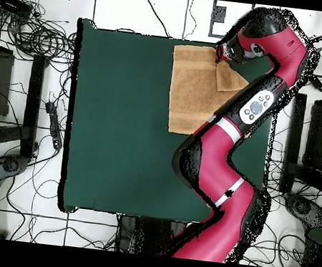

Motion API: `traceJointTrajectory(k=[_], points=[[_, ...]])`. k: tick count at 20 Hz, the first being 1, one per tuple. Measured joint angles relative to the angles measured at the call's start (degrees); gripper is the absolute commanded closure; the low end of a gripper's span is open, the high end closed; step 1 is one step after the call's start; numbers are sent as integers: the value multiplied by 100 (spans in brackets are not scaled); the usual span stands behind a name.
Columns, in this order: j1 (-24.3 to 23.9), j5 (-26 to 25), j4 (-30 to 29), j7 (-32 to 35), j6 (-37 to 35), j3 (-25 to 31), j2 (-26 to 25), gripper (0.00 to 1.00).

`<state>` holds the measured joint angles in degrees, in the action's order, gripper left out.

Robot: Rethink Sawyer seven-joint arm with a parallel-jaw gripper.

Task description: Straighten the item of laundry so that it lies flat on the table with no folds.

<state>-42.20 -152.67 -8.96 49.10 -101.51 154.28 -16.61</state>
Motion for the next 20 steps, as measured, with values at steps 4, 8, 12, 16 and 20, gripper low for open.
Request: traceJointTrajectory(k=[4, 8, 12, 16, 20], points=[[0, 0, -2, 0, 0, -1, -1, 100], [-1, 1, -2, 0, 0, -1, -1, 100], [-6, 19, -2, 0, 0, -1, -2, 100], [-14, 51, -2, 0, 0, -8, -7, 100], [-18, 68, -5, 0, 0, -31, -7, 100]])
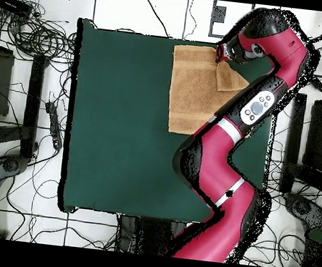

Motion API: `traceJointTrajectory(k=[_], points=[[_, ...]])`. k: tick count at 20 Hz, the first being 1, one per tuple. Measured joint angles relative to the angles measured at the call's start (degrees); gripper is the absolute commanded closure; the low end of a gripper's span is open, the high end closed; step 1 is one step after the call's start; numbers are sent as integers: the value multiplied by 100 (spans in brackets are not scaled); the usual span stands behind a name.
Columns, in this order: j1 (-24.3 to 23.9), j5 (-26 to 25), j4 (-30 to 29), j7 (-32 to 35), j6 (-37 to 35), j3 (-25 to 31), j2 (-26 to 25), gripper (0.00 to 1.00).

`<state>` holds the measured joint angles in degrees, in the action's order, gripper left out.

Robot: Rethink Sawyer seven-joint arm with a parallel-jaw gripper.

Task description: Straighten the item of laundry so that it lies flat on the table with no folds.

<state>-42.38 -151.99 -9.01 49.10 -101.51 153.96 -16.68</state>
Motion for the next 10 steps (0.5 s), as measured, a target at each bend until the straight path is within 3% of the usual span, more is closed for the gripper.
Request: traceJointTrajectory(k=[1, 10], points=[[1, -1, -9, 0, -1, -25, 0, 0], [-8, 146, -32, 0, -101, -103, 1, 0]])
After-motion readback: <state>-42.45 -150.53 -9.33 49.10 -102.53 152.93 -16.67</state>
